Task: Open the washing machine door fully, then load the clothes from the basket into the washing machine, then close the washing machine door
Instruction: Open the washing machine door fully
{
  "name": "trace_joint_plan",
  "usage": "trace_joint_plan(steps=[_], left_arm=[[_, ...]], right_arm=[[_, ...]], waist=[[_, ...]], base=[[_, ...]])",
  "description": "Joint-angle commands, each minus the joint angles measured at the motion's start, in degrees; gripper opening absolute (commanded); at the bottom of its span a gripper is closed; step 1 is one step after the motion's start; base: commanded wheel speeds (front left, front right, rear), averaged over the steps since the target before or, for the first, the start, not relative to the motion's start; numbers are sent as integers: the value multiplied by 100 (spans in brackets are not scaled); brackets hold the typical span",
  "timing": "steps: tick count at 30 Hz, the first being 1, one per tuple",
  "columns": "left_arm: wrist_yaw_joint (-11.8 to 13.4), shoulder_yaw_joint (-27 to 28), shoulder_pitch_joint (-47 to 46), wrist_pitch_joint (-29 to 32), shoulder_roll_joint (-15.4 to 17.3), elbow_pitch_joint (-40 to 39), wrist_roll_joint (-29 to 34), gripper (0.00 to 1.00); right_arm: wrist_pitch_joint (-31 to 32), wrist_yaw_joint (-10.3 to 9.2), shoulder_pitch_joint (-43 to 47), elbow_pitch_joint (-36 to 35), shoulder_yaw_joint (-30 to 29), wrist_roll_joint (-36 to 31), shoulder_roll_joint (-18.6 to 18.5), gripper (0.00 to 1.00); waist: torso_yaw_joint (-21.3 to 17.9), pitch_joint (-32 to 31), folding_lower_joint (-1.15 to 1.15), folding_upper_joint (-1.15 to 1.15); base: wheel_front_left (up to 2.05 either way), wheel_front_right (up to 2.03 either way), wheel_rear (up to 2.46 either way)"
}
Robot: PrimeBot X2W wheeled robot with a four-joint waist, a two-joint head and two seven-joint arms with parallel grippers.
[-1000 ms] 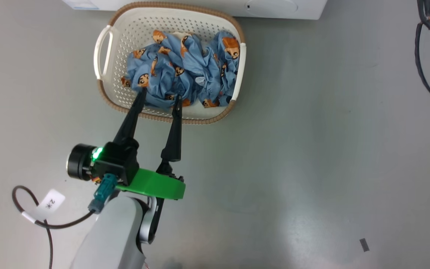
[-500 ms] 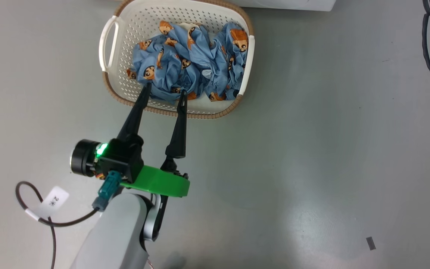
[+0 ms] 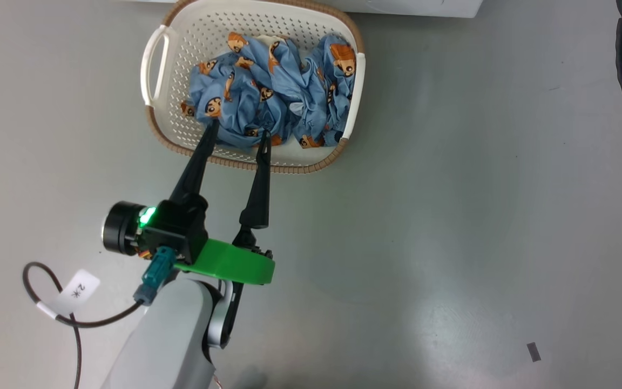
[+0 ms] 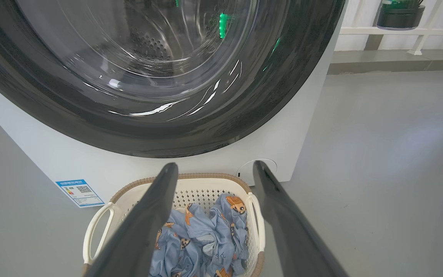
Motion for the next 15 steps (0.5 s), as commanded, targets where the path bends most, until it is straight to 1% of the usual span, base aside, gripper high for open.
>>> trace_joint_plan(steps=[1,8,15], left_arm=[[67,179,-81,-29,119,-121,-43,100],[66,237,-60,-29,119,-106,-6,100],[57,320,-12,-29,119,-79,30,100]], right_arm=[[143,10,-12,-108,55,-80,320,0],[578,10,288,-331,124,-16,384,0],[1086,10,770,-793,204,117,437,0]], waist=[[-12,-6,0,0],[-96,-74,0,0],[-183,-189,0,0]], base=[[0,0,0],[0,0,0],[0,0,0]])
